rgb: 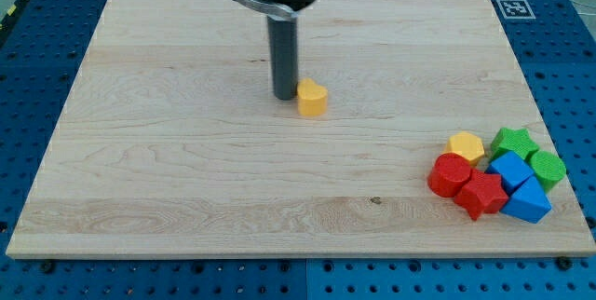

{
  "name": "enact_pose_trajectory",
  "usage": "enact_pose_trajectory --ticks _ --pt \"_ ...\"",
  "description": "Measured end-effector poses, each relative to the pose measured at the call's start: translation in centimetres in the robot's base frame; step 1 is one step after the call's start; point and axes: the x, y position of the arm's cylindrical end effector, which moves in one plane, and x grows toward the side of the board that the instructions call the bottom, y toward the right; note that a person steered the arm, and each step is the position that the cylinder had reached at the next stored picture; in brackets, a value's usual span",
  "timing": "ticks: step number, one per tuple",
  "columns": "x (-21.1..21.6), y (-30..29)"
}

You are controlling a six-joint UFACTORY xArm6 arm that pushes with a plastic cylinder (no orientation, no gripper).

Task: Move yellow heart into group of blocks

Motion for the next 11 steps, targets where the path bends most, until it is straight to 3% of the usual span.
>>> enact_pose_trajectory --ticks 3,6,8,11 --pt "5.4 8.6" --pt "2.1 10.8" --pt "5.2 11.9" --pt "5.7 16.5"
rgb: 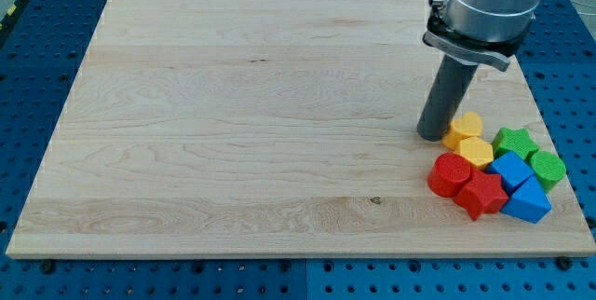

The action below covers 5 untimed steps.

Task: Move yellow heart into group of blocks

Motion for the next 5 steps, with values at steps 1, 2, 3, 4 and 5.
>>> enact_pose_trajectory --ticks 1,2,3,4,5 --pt "0.0 1.5" --pt "-0.1 1.6" --pt "-2.3 0.1" --pt "-4.8 -1.3" --pt "-5.5 -1.3"
